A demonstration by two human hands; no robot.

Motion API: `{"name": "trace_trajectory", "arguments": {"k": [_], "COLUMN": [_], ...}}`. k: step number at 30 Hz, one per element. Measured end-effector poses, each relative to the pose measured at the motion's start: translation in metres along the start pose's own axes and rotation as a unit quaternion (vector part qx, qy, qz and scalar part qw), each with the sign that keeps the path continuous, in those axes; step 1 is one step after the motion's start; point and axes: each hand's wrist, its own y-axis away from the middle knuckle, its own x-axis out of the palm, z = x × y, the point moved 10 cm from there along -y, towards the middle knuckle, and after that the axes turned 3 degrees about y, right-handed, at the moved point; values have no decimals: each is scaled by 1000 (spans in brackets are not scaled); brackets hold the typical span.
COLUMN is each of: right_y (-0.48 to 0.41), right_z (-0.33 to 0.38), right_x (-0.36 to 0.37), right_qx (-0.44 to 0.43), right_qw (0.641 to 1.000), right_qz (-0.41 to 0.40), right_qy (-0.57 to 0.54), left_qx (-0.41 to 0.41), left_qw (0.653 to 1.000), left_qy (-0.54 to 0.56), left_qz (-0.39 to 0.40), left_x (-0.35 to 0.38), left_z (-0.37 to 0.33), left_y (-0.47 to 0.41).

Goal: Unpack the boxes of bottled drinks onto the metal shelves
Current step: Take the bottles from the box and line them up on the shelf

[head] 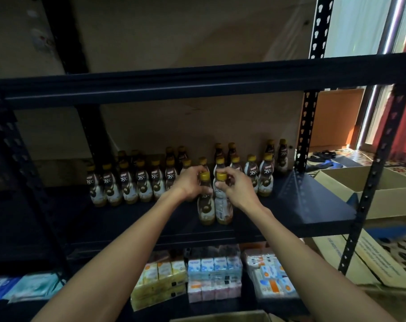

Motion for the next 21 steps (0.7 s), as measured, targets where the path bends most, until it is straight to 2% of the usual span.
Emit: {"name": "trace_trajectory", "arguments": {"k": [6,13,18,21], "right_y": [-10,-16,-11,-19], "right_z": [-1,-14,5,6], "right_x": [-15,-2,-14,-15], "right_qx": [19,45,-10,12], "right_qw": [998,997,998,998], "right_qz": [-37,53,-6,-1], "right_qy": [36,45,66,65], "left_qx": [-2,-10,-2,2], "left_qw": [999,999,1000,999], "left_qy": [44,39,10,-7], "left_qz": [-24,-19,-28,-37], "left_x": [4,9,10,10], "left_z": [-1,4,4,4], "left_y": [7,5,0,0]}}
